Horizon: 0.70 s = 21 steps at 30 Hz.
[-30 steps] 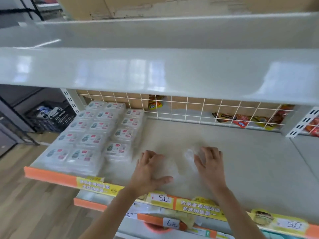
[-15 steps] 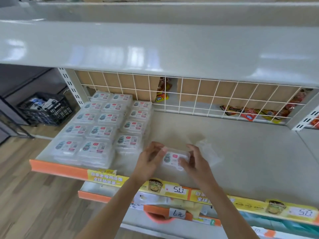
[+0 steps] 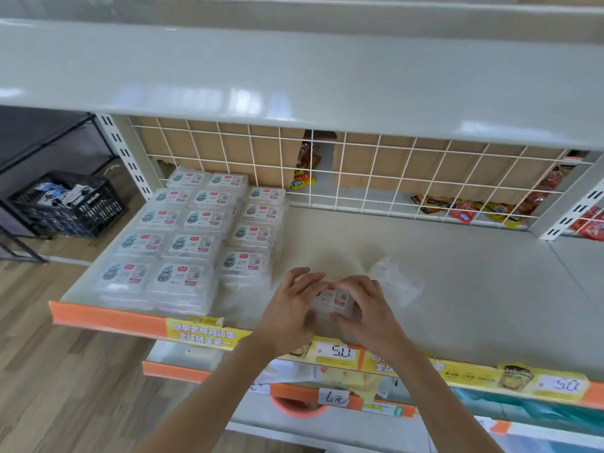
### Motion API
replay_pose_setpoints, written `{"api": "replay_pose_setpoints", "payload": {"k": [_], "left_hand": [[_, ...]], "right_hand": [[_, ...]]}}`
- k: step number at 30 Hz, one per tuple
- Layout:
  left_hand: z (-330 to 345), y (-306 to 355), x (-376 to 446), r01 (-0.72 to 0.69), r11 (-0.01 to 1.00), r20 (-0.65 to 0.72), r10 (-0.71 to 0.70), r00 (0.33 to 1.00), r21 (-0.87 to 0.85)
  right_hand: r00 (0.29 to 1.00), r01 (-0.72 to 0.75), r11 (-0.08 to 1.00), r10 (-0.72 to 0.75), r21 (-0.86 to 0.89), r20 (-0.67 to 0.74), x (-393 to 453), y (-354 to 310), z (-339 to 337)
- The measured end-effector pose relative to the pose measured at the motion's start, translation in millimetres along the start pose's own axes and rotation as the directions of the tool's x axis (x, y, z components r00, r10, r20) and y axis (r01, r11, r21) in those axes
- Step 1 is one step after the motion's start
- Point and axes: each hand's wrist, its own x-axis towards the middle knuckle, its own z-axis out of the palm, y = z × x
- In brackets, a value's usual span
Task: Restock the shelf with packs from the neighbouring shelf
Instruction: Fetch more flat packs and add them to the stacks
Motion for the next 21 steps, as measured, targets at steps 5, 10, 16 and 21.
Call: {"api": "replay_pose_setpoints", "payload": {"k": [5, 10, 16, 21], "left_hand": [[-62, -13, -18, -0.064, 0.988, -0.117, 0.080, 0.990, 0.137], [-111, -36, -29, 0.096, 0.986, -0.252, -0.060, 0.966, 0.136], [-92, -23, -26, 0.100, 0.993, -0.227, -0.083, 0.970, 0.065], [-44, -1, -9, 0.037, 0.999, -0.141, -0.040, 0.989, -0.024]], "right_hand": [[0.964, 0.250, 0.961, -0.235, -0.121, 0.126, 9, -16, 18], [0.936, 0.342, 0.915, -0.313, -0.215, 0.159, 27, -55, 59], [0.946, 0.289, 0.953, -0.272, -0.086, 0.175, 29, -66, 66], [0.969, 0.180, 0.962, -0.209, -0.205, -0.130, 18, -19, 19]]}}
